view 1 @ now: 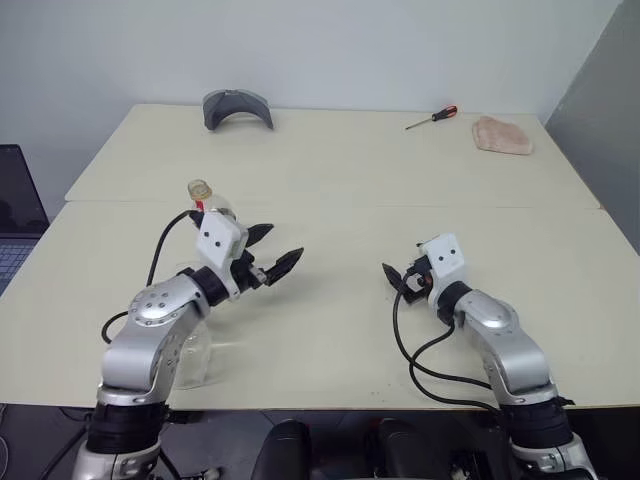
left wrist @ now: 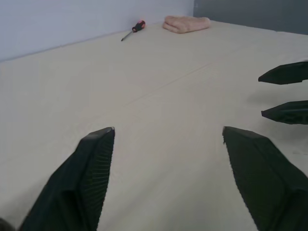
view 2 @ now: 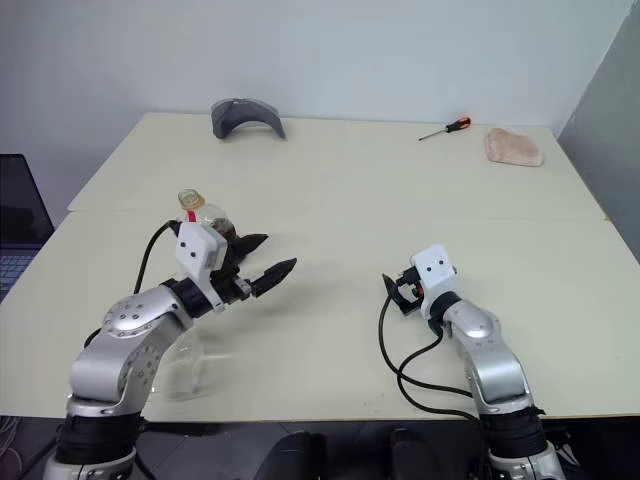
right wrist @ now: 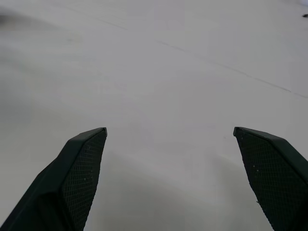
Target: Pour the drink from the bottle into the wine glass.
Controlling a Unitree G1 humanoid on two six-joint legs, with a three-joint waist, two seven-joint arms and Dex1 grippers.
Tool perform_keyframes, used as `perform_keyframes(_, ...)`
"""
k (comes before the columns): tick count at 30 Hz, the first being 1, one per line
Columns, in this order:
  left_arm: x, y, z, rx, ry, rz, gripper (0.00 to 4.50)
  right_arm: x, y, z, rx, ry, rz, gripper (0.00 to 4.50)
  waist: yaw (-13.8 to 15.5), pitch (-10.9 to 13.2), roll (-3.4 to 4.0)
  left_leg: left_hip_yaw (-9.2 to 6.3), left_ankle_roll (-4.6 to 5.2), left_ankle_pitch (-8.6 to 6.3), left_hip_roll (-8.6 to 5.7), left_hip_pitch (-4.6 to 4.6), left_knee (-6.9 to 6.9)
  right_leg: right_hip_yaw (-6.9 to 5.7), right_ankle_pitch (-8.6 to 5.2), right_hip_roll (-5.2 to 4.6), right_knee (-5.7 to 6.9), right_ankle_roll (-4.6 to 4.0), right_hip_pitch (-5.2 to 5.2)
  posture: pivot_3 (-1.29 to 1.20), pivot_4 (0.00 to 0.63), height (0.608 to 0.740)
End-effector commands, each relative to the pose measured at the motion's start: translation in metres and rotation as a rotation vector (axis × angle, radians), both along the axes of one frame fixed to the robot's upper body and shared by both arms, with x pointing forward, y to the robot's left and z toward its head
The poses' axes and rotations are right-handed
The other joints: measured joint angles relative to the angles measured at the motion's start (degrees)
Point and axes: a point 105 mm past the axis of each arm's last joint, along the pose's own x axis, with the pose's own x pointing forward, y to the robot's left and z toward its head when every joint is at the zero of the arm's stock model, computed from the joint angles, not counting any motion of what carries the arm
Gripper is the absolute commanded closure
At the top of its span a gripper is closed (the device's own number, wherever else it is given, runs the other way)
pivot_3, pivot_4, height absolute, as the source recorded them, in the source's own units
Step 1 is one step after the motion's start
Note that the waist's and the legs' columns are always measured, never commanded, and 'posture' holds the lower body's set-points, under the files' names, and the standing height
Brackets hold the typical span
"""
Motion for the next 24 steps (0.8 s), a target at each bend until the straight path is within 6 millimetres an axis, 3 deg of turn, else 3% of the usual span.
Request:
perform_keyframes(1, -0.01, 0.003, 0.016, 0.008, -0.053, -0.008, 0.04, -0.009, 0.005, 0.02, 0.02, -0.043, 0.092, 0.0, 0.01, 0.0, 0.0, 0.0, 0.0, 0.0, 0.0, 0.0, 0.0, 0.0, -0.02, 0.0, 0.0, 0.04, 0.0, 0.0, 0.15, 0.74)
perform_keyframes(14, -0.036, 0.042, 0.001, 0.109, 0.019, 0.065, 0.04, -0.035, 0.019, 0.034, 0.056, -0.011, 0.383, 0.0, 0.01, 0.02, -0.02, -0.01, 0.01, -0.01, 0.02, 0.0, -0.03, -0.01, -0.02, 0.0, -0.09, 0.03, 0.01, 0.0, 0.15, 0.74)
perform_keyframes(24, -0.054, 0.092, 0.006, 0.098, 0.07, 0.2, 0.04, -0.04, 0.02, 0.035, 0.086, 0.03, 0.476, 0.0, 0.02, 0.02, -0.03, -0.01, 0.01, -0.01, 0.05, 0.0, -0.05, -0.01, -0.03, 0.0, -0.19, 0.03, 0.02, 0.0, 0.15, 0.74)
